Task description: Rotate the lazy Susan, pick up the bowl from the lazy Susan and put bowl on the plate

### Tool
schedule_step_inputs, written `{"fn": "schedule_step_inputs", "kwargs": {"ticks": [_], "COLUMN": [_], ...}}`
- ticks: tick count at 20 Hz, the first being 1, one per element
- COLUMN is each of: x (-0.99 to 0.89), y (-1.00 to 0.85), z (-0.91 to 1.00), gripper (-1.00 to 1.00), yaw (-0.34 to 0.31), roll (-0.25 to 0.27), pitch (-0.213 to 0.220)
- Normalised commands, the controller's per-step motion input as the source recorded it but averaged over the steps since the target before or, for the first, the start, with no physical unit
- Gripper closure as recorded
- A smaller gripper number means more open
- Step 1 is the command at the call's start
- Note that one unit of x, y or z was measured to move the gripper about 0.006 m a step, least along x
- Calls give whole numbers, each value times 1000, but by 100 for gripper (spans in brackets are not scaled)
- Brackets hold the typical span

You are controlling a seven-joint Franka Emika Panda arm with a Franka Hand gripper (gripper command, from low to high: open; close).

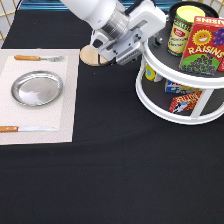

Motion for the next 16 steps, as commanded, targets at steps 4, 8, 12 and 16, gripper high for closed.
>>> {"fn": "schedule_step_inputs", "kwargs": {"ticks": [4, 8, 12, 16], "x": [-721, -852, -751, -205], "y": [49, 121, 323, 491], "z": [569, 361, 121, -14], "gripper": [-100, -100, -100, -100], "yaw": [23, 21, 33, 4], "roll": [-181, -249, -153, -70], "pitch": [-147, -191, -78, 28]}}
